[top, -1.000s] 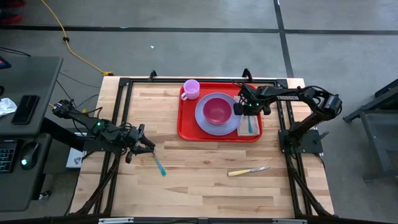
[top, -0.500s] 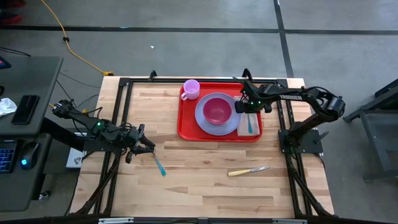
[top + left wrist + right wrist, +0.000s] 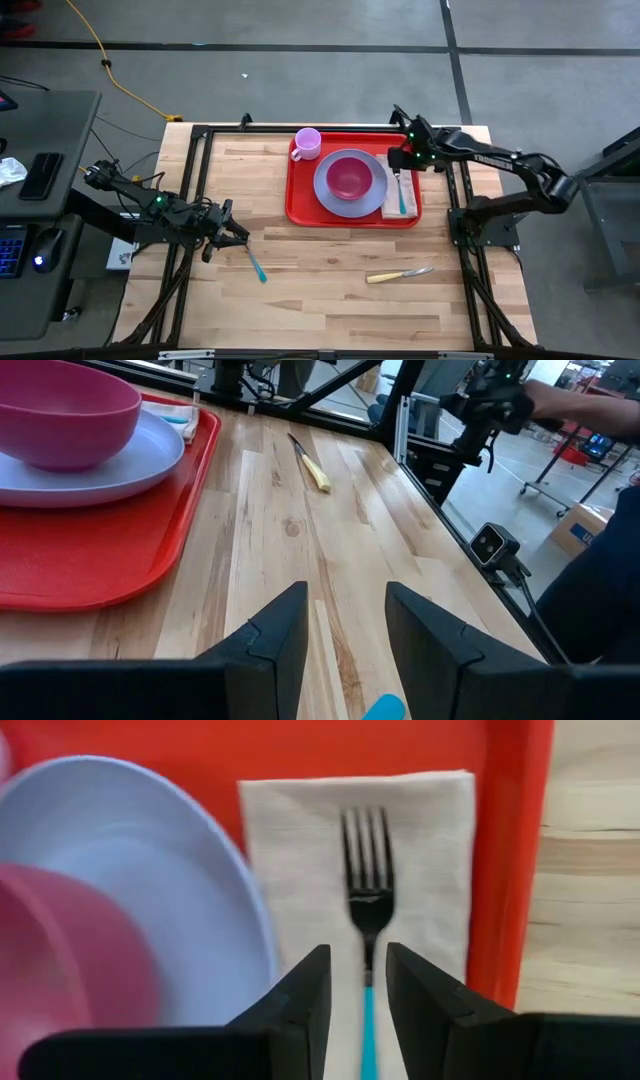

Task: Set up tray
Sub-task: Put the blue spoon on the left of the blue fork on the white napkin on the red serving tray

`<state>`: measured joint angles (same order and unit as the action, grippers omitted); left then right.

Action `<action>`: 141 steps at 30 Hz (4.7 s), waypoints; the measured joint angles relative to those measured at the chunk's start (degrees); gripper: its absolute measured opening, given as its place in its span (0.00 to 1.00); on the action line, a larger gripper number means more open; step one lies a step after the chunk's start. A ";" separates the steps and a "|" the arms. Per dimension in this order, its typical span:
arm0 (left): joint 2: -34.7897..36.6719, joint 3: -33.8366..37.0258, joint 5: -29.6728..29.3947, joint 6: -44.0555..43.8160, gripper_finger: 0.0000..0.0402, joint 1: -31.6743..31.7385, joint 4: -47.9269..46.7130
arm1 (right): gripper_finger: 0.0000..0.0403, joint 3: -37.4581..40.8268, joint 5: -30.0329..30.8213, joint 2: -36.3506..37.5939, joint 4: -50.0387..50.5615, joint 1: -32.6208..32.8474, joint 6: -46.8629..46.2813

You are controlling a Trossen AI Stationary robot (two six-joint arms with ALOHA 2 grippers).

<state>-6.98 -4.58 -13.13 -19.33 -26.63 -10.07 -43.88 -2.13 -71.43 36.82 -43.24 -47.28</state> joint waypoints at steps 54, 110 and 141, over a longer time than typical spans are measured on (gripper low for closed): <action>-0.02 0.07 -8.92 -0.37 0.41 0.00 34.45 | 0.19 9.07 8.21 44.77 4.15 36.07 2.28; -25.54 -27.67 -2.84 -64.96 0.41 0.00 -46.00 | 0.19 24.57 10.56 53.26 -15.37 40.13 4.74; -42.25 -27.65 10.14 -40.14 0.41 27.14 -43.23 | 0.19 24.55 10.30 53.24 -15.38 40.12 4.67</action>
<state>-49.23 -32.23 -2.98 -59.47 0.51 -53.29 -19.33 8.16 -18.20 21.43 -3.12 -42.61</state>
